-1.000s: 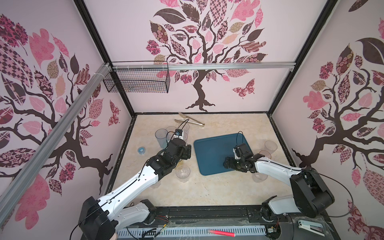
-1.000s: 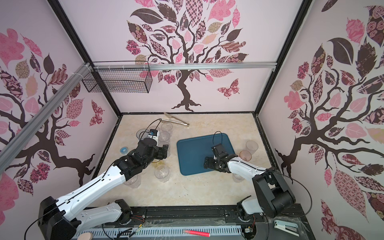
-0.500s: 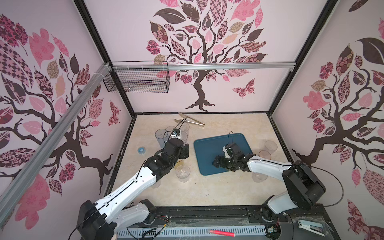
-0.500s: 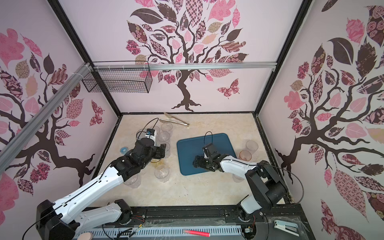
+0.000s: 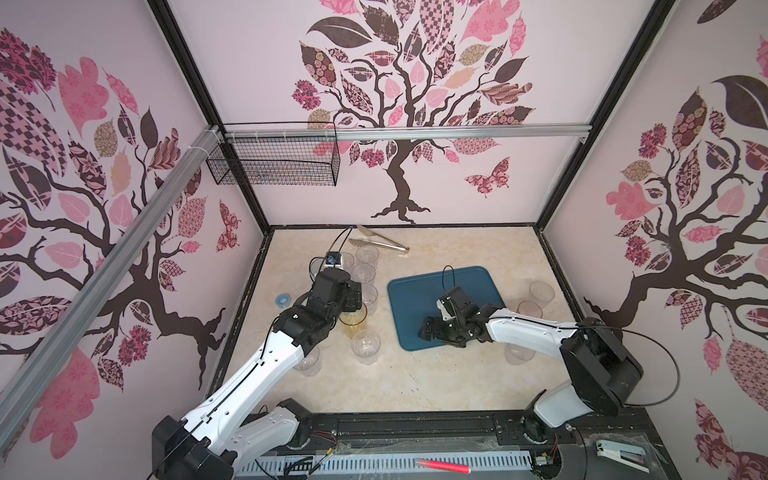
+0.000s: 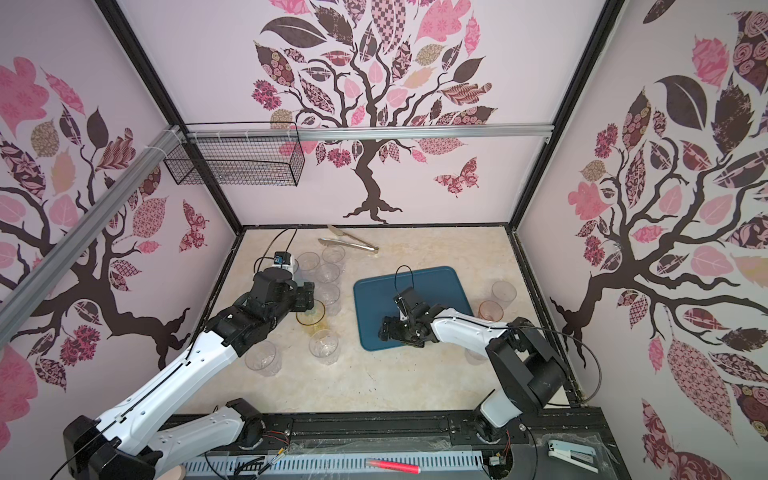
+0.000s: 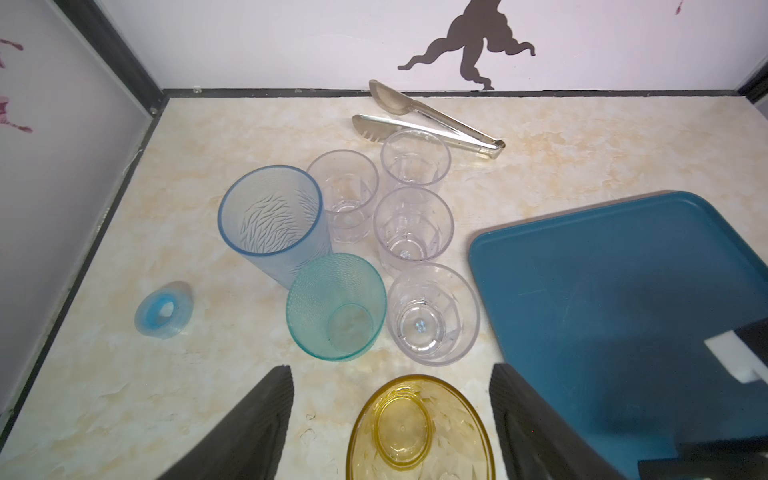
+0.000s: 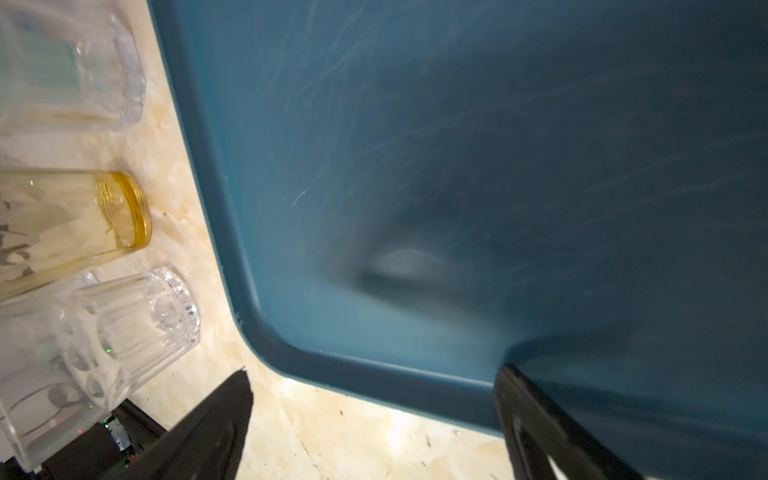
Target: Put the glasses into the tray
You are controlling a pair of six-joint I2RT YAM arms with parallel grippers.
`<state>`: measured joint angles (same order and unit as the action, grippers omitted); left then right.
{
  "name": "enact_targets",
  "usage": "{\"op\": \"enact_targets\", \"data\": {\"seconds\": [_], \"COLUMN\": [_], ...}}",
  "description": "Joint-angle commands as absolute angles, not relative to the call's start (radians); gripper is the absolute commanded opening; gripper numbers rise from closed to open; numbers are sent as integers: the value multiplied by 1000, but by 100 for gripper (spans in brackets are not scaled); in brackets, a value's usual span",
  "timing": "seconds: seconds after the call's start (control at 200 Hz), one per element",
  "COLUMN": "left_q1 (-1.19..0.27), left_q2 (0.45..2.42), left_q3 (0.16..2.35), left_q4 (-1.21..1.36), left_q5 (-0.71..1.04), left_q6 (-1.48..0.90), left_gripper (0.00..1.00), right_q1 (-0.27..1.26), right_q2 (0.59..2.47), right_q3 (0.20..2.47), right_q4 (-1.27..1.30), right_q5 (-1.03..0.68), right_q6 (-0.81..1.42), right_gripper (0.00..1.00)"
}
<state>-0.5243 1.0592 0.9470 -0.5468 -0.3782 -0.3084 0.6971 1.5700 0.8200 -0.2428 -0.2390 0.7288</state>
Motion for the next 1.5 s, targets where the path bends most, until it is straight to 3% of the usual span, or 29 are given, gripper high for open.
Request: {"op": "enact_targets", "data": {"seconds": [0.0, 0.19, 0.335, 0.495, 0.66, 0.835, 0.94, 1.075, 1.49], "left_q1": [-459, -319, -289, -226, -206, -207, -206, -205, -193], "left_q2": [1066, 1067, 1090, 1131, 1146, 1104, 1056, 1029, 1022], "left_q3": [1001, 1009, 1031, 1073, 1114, 1103, 1060, 1012, 1041], "left_q4": [-593, -597, -611, -636, -668, -728, -751, -736, -715], "left_q5": [-367, -289, -296, -229, -193, -167, -170, -187, -303], "left_q6": [-311, -333, -332, -324, -314, -320, -317, -315, -313], "left_gripper": [77, 77, 77, 69, 68, 67, 67, 67, 68], "right_q1": [746, 835, 849, 849, 826, 823, 829, 913, 1065], "right_q2": [1634, 1771, 1836, 1881, 1812, 1702, 1622, 1580, 1896], "right_q3": [874, 990, 1037, 1148, 1182, 1244, 1248, 1288, 1675], "right_q4": [-197, -149, -82, -144, -247, -486, -524, -494, -546], "right_q5": [-253, -272, -290, -338, -286, -49, -33, 12, 98], "right_q6": [799, 868, 939, 888, 800, 629, 540, 483, 414], "right_gripper": [90, 89, 88, 90, 91, 90, 89, 96, 100]}}
